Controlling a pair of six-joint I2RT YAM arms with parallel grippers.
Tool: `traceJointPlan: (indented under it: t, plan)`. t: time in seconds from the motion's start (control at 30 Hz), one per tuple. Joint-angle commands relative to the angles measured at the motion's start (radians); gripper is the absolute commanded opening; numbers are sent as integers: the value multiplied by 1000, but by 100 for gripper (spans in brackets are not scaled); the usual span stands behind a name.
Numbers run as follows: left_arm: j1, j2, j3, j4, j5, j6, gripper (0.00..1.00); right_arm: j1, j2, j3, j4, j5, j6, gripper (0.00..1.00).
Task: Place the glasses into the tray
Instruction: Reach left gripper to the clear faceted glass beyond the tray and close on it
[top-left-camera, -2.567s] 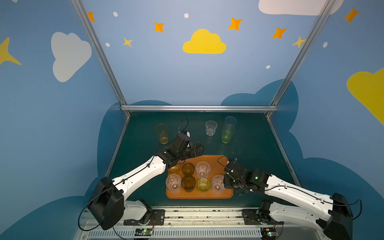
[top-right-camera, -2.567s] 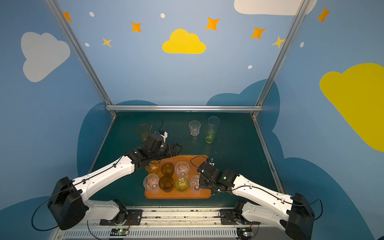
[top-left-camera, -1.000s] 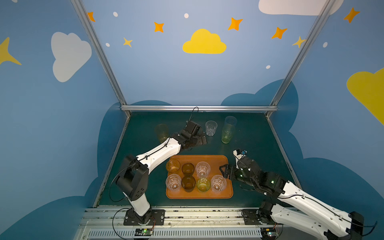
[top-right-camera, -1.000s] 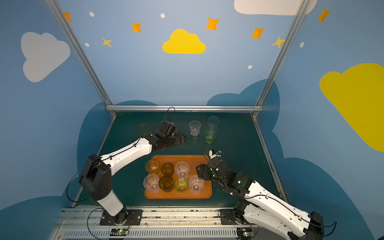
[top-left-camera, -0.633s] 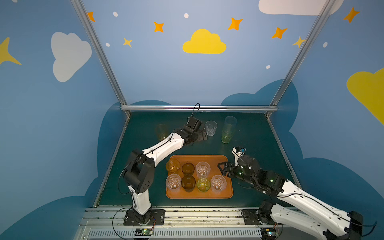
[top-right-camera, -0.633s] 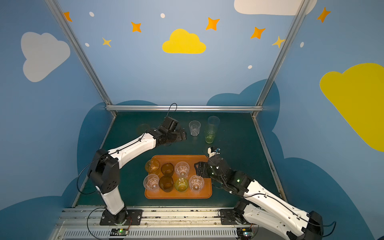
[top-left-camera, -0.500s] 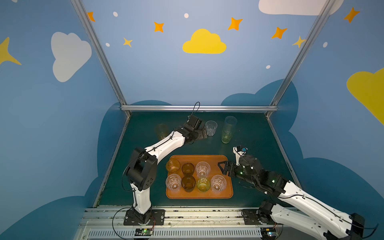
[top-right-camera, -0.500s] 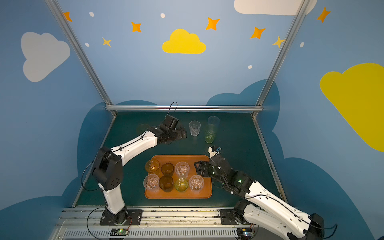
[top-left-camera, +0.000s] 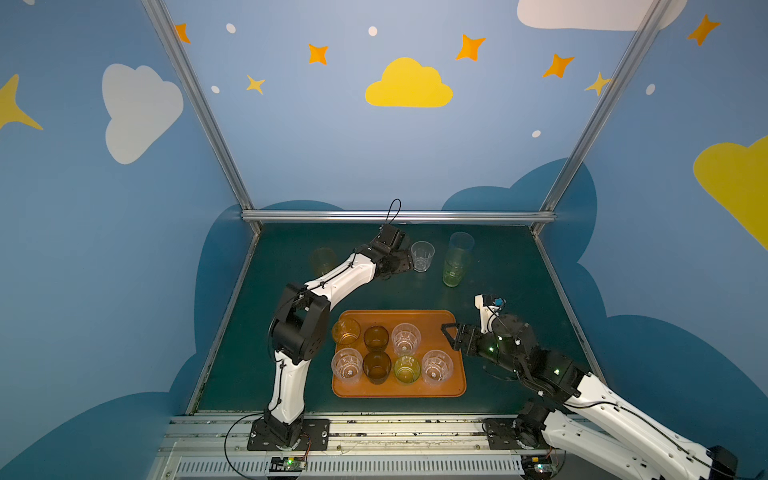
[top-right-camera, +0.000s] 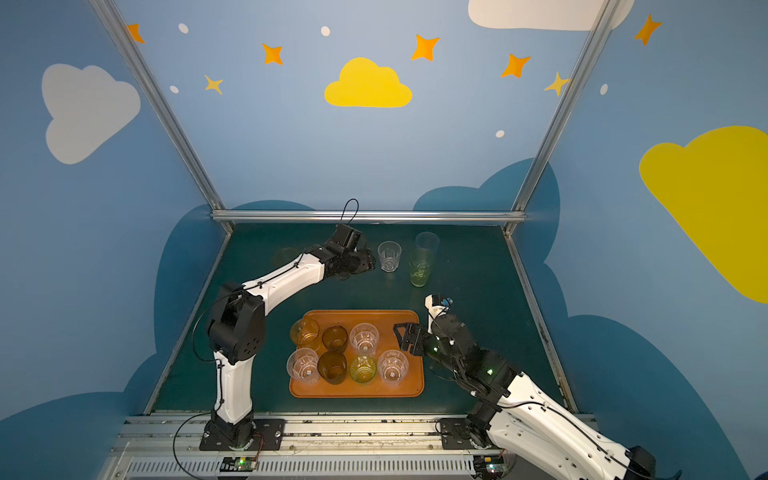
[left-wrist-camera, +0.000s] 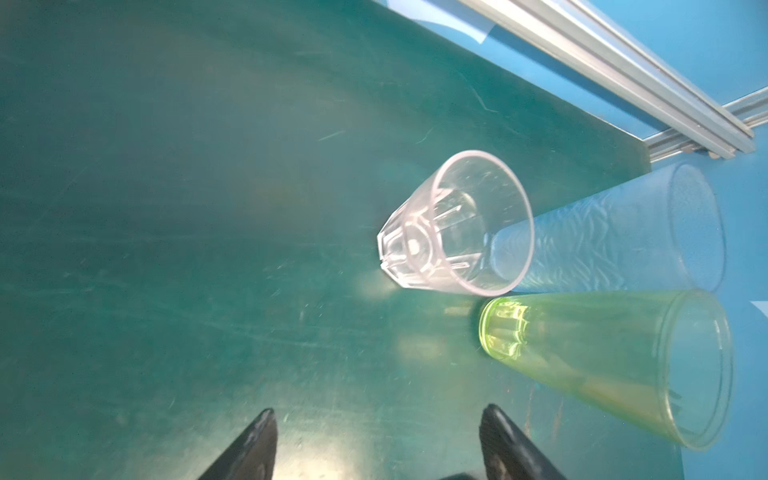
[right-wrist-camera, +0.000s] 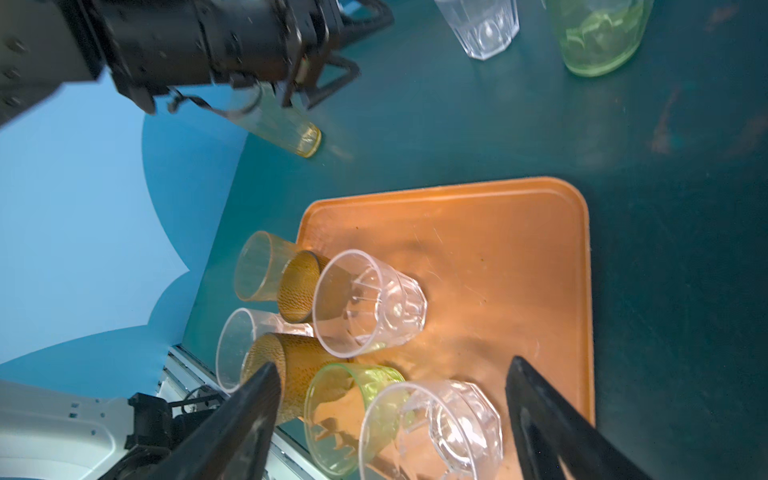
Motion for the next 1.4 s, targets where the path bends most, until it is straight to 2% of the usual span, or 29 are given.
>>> traceJointPlan:
  t: [0.0, 0.43, 0.97, 1.37]
  plan:
    - [5, 27, 45, 13, 15, 2, 73, -5, -23, -20, 18, -8, 26, 84]
    - [12, 148, 181, 14, 50, -55, 63, -6, -48, -87, 64, -16, 82, 84]
    - [27, 254, 309, 23, 31, -61, 63, -6, -43, -97, 51, 2, 93, 84]
    - [32, 344, 424, -17, 22, -73, 55, -7, -44, -97, 53, 5, 92, 84]
